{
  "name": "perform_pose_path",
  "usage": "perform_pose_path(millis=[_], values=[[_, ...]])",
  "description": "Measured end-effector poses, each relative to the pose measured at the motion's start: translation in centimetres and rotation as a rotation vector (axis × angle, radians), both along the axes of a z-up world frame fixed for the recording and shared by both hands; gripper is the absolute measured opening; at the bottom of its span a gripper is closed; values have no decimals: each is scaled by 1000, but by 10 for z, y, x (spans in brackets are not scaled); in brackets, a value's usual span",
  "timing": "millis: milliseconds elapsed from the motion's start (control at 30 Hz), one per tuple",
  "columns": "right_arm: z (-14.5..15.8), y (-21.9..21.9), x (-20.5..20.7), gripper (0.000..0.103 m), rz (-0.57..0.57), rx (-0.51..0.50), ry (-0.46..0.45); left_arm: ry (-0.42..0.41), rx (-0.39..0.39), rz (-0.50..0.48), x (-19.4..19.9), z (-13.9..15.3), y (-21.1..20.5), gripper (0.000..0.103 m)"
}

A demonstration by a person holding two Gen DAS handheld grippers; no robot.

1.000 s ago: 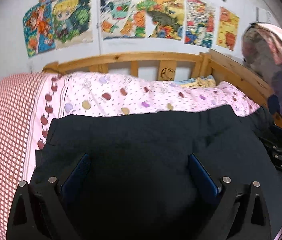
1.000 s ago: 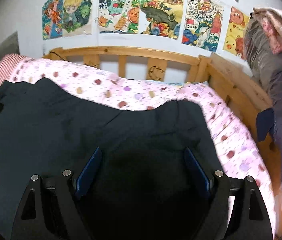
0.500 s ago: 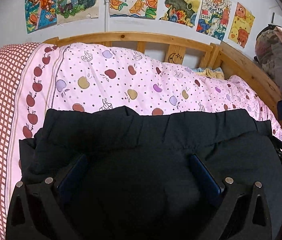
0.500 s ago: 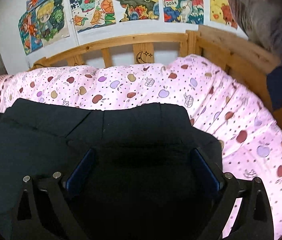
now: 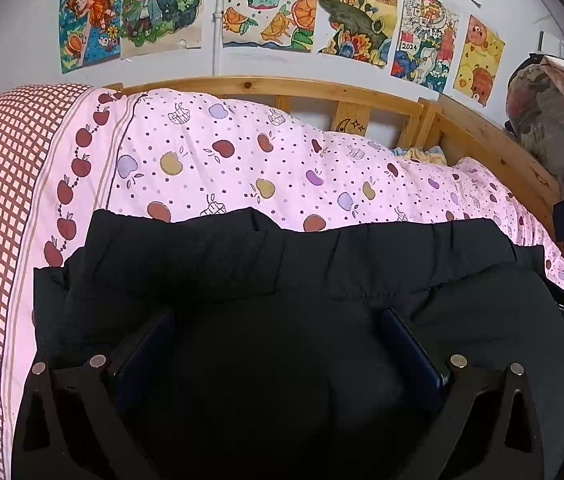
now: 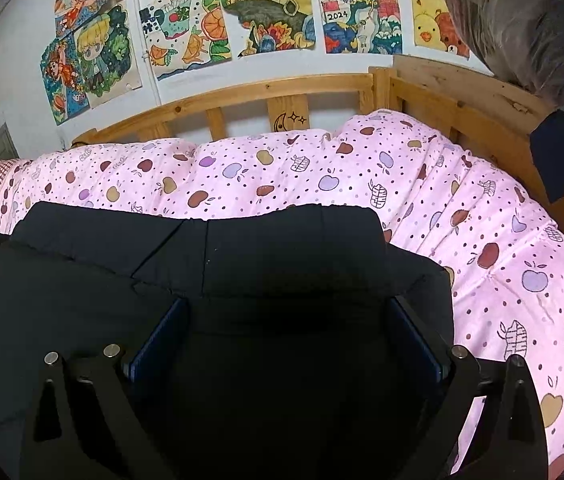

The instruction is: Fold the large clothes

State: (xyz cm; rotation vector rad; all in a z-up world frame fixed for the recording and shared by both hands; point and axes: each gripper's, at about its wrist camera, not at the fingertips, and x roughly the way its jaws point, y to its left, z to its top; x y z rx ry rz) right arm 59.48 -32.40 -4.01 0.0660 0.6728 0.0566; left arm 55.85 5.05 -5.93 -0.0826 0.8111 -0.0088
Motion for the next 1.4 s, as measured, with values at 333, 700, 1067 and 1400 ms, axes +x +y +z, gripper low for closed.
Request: perform_pose_path(millis=[333, 700, 1067, 1400], values=[[-1, -4, -7, 97, -4, 7, -33, -29, -3, 2, -6, -1, 0, 103], [-2, -3, -11, 97, -8, 2, -48, -37, -4, 2, -9, -3, 1, 103], [-1, -4, -17, 97, -14, 7, -62, -38, -4, 3, -10, -4, 1, 103], [26, -9, -47, 97, 54, -26, -38, -44, -130, -16, -42, 37, 46, 103]])
